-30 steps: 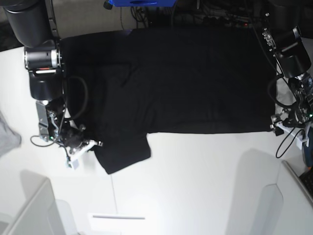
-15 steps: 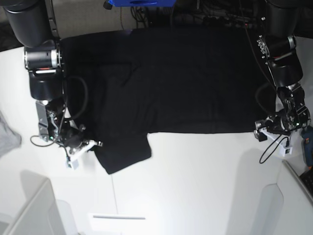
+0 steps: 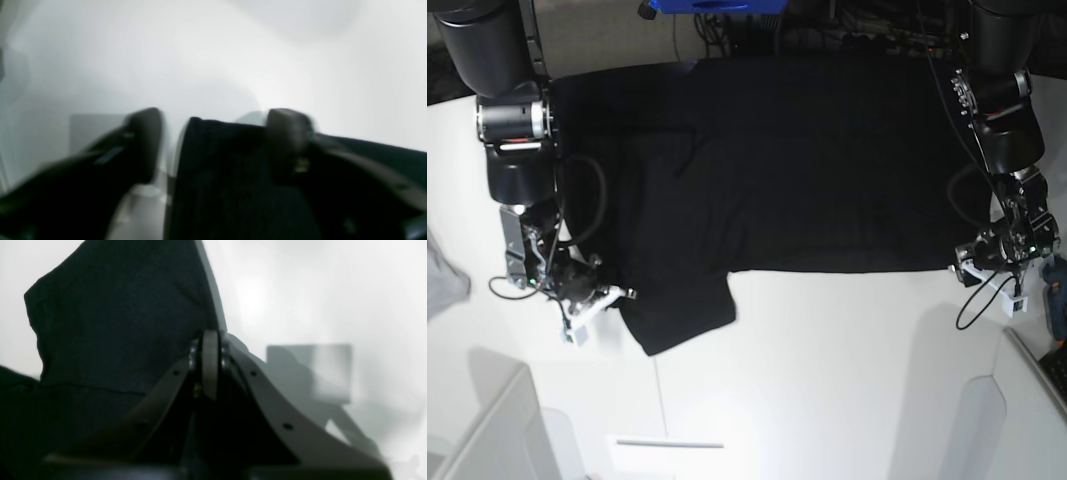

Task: Fold the T-shirt properly
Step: 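Move the left gripper down to the hem corner beside it, then grasp the hem corners with both grippers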

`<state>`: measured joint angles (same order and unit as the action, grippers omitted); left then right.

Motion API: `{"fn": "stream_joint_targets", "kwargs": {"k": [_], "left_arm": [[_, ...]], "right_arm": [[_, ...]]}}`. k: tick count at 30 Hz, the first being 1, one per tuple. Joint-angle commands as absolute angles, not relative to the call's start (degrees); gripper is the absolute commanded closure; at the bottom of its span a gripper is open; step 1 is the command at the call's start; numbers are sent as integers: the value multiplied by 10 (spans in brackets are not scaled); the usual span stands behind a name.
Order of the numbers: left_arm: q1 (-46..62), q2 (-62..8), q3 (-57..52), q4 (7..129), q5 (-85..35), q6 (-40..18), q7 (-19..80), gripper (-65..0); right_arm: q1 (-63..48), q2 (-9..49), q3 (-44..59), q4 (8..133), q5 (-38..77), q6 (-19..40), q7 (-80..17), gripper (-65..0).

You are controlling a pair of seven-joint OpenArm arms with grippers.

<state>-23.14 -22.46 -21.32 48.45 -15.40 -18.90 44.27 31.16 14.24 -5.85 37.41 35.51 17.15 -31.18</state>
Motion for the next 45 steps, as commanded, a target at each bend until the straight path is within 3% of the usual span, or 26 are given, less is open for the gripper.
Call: {"fn": "stream_joint_targets", "kwargs": {"k": [1,7,13,21,25,31,39,45], "left_arm": [[-235,-225,-213,475,-158,-192,463,-313],[-235,-225,-213,456,-160,-193,462,0],[-243,-225,-220,470,-169,-196,462,0],[-235,-231,-214,525,-285,-196,469,0],[-210,-245,-218,541,-311,-196,468,0],[-160,-256,-214,623,-351,-196,468,0],[-109,-260,-222,695,-360,-196,480,0],[-75,-262,-293,749,-416,-196,531,0]], "right_arm": [[327,147,-56,381,355,173,-309,0],[327,147,-56,381,355,173,-308,0],[320,147,-56,400,355,174,-307,0],[273,152,-56,532,355,170,-313,0],[254,153,-54,566,355,170,-316,0],[223,152,28,618,351,170,-351,0],[184,153,32,685,351,170,-372,0],[145,153,33,729,351,169,-372,0]]}}
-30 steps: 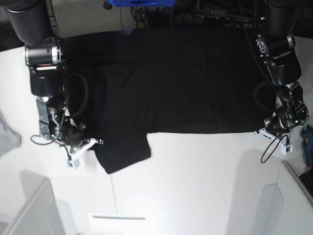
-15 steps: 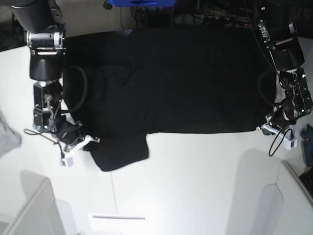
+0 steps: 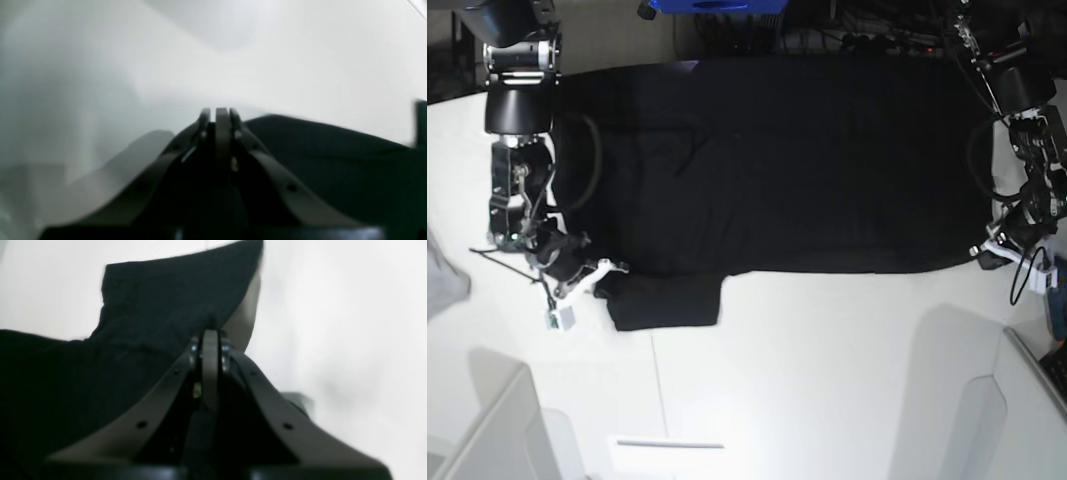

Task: Fold the T-shirt properly
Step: 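Grasp the hem corners with both grippers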

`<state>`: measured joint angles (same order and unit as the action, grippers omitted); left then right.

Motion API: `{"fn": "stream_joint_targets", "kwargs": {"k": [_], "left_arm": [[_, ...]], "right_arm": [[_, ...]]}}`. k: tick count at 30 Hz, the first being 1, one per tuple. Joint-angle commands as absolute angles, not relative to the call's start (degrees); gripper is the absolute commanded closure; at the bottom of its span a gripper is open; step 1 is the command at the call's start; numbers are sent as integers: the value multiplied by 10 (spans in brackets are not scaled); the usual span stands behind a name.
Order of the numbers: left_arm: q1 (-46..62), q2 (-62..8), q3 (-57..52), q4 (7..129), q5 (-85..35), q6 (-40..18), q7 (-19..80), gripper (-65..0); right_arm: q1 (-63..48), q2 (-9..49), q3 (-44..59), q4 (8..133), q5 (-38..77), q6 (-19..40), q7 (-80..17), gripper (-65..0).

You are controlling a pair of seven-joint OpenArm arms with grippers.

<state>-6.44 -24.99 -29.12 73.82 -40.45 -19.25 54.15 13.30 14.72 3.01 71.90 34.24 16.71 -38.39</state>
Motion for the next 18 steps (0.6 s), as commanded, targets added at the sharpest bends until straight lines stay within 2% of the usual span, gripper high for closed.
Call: {"fn": "stream_joint_targets", "kwargs": {"k": [1,4,13,18], "left_arm": [[-70,-262,-296,763,-416,-196,538,0],[-62,-262,-298,799,-420,-196,567,0],[-18,-261,-301,862,-422,-197,576,0],[17,-262,-342,871,-465,-197,576,0]], "right_arm": [[140,153,36,735,351,167,-372,0],[121,153,67,754,352,144,-372,0],[80,154,80,828,353,138,-401,0],[58,148,134,877,354,138,-435,0]]}}
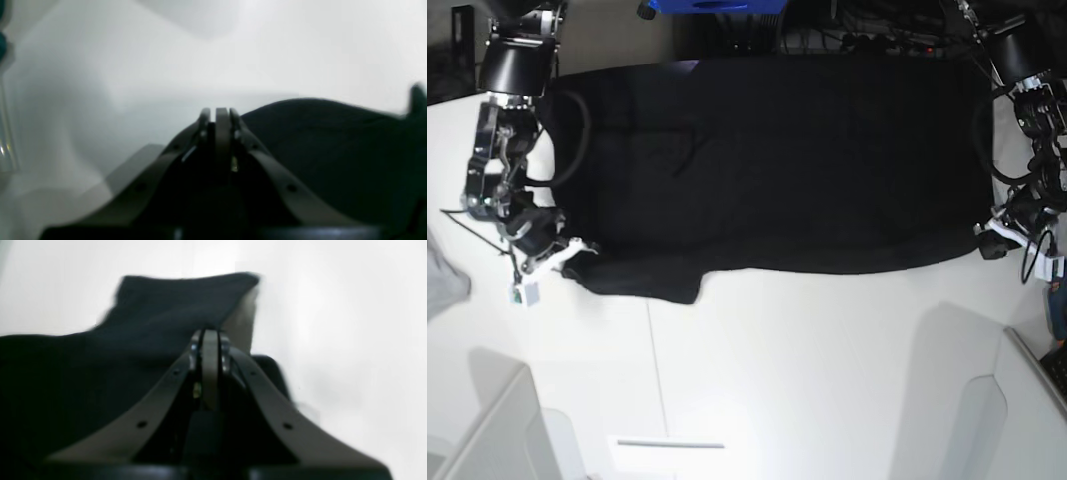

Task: Fold the T-shirt properly
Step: 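Grasp the hem corners with both grippers, then lift the hem and fold it over toward the shoulders with both grippers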

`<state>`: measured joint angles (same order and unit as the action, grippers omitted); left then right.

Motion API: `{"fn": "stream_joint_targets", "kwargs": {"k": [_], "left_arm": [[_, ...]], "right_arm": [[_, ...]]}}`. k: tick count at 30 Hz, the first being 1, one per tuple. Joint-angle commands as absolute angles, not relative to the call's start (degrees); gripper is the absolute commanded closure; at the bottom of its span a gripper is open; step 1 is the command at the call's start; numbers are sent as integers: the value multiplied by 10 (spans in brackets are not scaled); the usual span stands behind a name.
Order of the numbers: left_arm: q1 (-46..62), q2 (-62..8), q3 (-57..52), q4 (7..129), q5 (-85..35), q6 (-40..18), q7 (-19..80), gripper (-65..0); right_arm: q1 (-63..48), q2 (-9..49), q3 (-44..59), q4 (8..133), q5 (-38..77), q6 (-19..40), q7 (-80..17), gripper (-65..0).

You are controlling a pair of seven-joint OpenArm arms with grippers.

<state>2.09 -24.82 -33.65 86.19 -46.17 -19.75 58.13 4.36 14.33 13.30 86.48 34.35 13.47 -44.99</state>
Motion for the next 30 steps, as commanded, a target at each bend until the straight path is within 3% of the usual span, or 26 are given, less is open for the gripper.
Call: {"fn": "stream_joint_targets", "kwargs": {"k": [1,30], "left_arm": [[25,-262,-349,872,-476,-197,576,0],[111,-261,-354,967,-492,-197,575,0]], "right_arm": [[52,148,142,886,354,138,-441,0],[-73,147,175,1068,356,138,-460,0]]}}
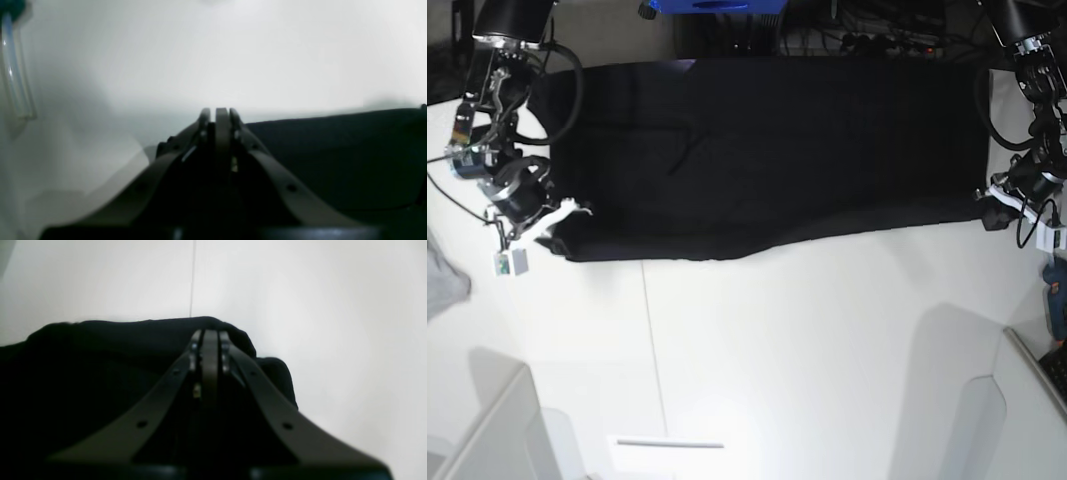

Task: Fold the T-shirt properly
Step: 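Lift the hem and fold it over toward the shoulders with both grippers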

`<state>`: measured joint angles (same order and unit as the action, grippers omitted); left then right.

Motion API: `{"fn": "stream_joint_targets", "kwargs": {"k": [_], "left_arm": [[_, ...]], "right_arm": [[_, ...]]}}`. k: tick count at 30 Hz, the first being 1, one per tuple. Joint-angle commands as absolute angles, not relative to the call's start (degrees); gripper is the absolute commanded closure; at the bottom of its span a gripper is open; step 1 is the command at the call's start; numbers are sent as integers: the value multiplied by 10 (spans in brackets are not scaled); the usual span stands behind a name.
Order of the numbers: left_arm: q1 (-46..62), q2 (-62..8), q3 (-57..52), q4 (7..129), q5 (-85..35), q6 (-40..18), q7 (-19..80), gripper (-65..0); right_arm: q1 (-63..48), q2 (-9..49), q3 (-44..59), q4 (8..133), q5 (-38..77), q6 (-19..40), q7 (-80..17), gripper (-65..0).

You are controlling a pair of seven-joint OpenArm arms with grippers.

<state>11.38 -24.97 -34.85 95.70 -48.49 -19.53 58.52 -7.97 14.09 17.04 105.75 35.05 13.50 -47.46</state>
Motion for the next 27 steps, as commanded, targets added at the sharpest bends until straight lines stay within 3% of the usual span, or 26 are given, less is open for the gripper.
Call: {"fn": "stream_joint_targets", "kwargs": {"k": [1,5,9,27], "left_arm": [[114,-261,-354,969,-492,-197,575,0],[126,-261,-361,975,-492,-198,575,0],[139,-260,-389,975,-492,-246,575,0],[207,-260,-412,1025,-492,-251,575,0]], "right_arm": [[-77,146,181,1070,356,138,-463,0],[-94,126,225,1079,356,141,-465,0],[-114,124,240,1082,356,141,-465,0],[-229,87,289,1145,356,143,-461,0]]}}
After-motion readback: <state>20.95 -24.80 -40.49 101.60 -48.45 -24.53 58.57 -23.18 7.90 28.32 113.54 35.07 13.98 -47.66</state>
